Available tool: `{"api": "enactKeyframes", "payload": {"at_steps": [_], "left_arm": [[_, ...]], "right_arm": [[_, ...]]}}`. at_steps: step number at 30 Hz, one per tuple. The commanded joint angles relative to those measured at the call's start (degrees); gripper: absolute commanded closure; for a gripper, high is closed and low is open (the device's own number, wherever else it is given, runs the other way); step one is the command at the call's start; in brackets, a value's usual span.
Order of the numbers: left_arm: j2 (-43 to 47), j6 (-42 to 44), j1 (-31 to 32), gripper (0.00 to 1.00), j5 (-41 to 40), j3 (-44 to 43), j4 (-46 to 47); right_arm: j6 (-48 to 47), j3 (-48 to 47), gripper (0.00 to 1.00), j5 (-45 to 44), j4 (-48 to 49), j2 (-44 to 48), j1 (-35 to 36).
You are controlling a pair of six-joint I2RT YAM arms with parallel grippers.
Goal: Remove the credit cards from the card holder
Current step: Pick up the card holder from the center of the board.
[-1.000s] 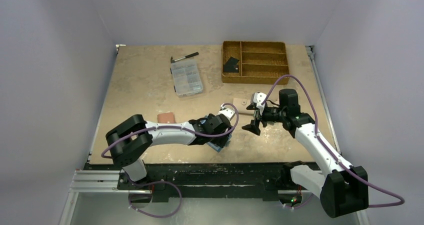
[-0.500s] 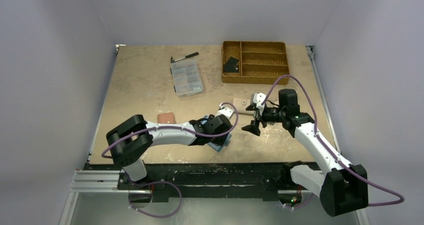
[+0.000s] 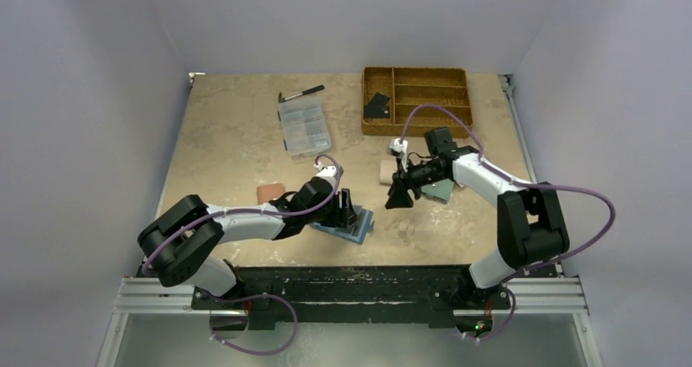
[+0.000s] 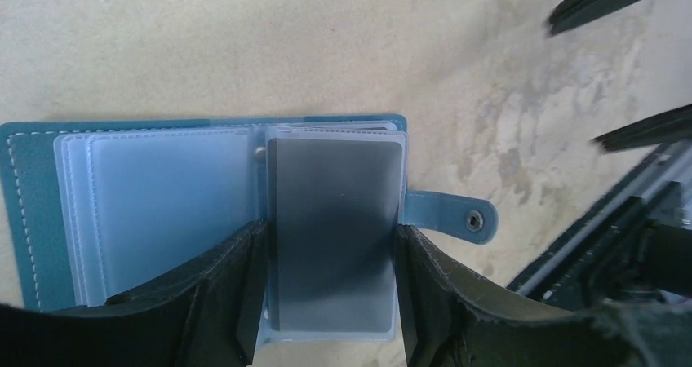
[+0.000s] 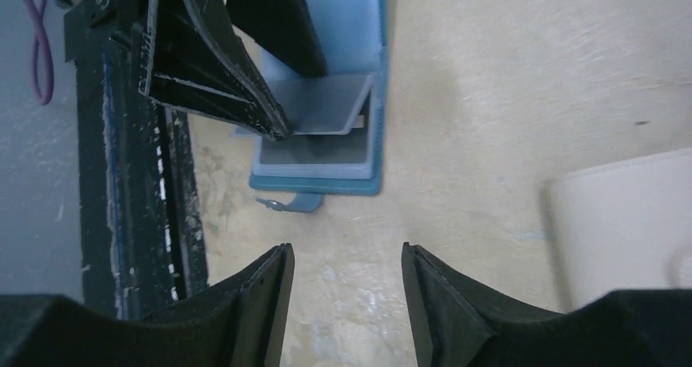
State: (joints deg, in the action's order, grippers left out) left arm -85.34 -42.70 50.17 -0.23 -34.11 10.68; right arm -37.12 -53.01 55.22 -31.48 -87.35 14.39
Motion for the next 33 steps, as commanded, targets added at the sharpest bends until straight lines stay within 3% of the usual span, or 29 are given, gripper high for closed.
{"api": "enactKeyframes", "payload": {"at_steps": [1, 3, 6, 13, 16, 25, 30, 33], "left_arm": [[1.73, -6.13, -0.46, 0.75, 7.47, 1.91, 9.99], [1.92, -7.99, -0.65, 0.77, 8.57, 3.02, 12.96], [1.49, -10.95, -0.86, 0.79, 10.71, 5.05, 18.43], [-1.89, -17.02, -1.46, 0.80, 13.98, 8.51, 30.13], [-3.16, -18.31, -1.91, 0.81, 14.62, 9.24, 32.82], [-4.16, -18.99, -2.11, 0.79, 15.60, 9.54, 35.10], [-5.58, -19.42, -2.11, 0.72, 16.41, 9.22, 36.30], [-6.59, -19.53, -2.18, 0.61, 16.94, 8.96, 36.51]], "right_arm": [[7.00, -0.73, 0.41, -4.83, 0.64, -0.19, 6.38], [10.01, -0.56, 0.42, -6.92, 3.01, -0.41, 8.11], [12.31, -1.90, 0.51, -7.47, 3.95, -2.47, 8.54], [14.84, -2.40, 0.87, -10.24, 5.25, -3.82, 8.71], [14.82, -2.23, 0.98, -10.00, 5.28, -3.86, 8.72], [17.32, -2.44, 1.00, -6.90, 6.12, -6.44, 9.92], [20.12, -2.62, 1.00, -1.14, 6.77, -8.33, 10.36], [22.44, -2.41, 1.00, 2.76, 7.36, -8.94, 10.47]]}}
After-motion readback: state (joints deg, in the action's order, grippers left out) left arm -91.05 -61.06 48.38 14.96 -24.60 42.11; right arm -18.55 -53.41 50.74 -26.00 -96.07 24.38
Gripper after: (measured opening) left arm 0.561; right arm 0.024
